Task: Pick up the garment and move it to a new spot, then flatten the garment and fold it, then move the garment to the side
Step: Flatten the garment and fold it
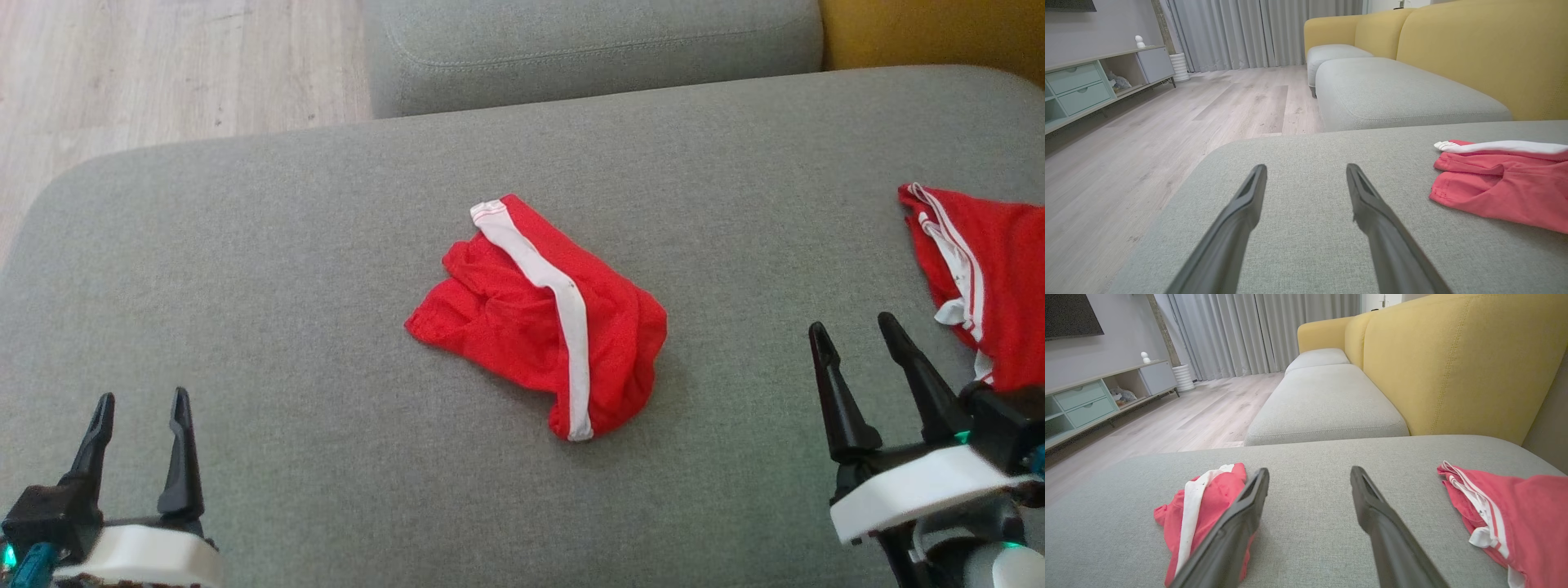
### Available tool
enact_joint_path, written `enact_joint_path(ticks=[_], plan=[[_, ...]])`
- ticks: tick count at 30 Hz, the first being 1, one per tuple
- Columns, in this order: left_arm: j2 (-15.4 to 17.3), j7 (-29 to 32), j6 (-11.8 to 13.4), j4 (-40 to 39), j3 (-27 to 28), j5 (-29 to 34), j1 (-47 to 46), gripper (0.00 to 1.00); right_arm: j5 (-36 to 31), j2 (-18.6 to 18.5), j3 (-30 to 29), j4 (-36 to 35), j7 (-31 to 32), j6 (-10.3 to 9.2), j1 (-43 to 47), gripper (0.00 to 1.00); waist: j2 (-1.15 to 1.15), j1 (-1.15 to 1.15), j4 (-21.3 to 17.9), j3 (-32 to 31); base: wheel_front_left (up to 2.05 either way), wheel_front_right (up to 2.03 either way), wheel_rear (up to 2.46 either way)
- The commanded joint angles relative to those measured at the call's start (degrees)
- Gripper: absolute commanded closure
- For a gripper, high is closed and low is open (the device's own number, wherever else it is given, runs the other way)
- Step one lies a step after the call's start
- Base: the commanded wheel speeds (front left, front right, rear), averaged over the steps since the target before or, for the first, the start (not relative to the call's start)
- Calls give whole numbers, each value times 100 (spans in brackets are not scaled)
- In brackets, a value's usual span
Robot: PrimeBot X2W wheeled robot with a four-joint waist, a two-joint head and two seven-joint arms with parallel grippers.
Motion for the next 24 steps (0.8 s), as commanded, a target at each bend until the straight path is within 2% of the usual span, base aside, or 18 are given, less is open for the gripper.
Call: enact_joint_path(ticks=[1, 8, 12, 16, 24], plan=[[160, -42, 60, -156, 211, 52, -267, 0, -21, -40, 101, -209, -3, -4, -191, 0, 0, 0, -4, 14, 0, 0, 0], [124, -85, 79, -216, 183, 61, -402, 0, 115, -97, 296, 64, 226, -4, -250, 0, 0, 0, 43, 152, 0, 0, 0], [53, -111, 87, -246, 91, 128, -657, 0, 356, -177, 1031, 820, 315, -4, -439, 0, 0, 0, 182, 355, 0, 0, 0], [-29, -172, 103, -230, 18, 178, -819, 0, 602, -140, 1610, 1697, 138, -4, -818, 0, 0, 0, 308, 513, 0, 0, 0], [-183, -282, 86, -75, -128, 219, -1035, 0, 816, 56, 1734, 3434, -192, -4, -1733, 0, 0, 0, 525, 685, 0, 0, 0]])
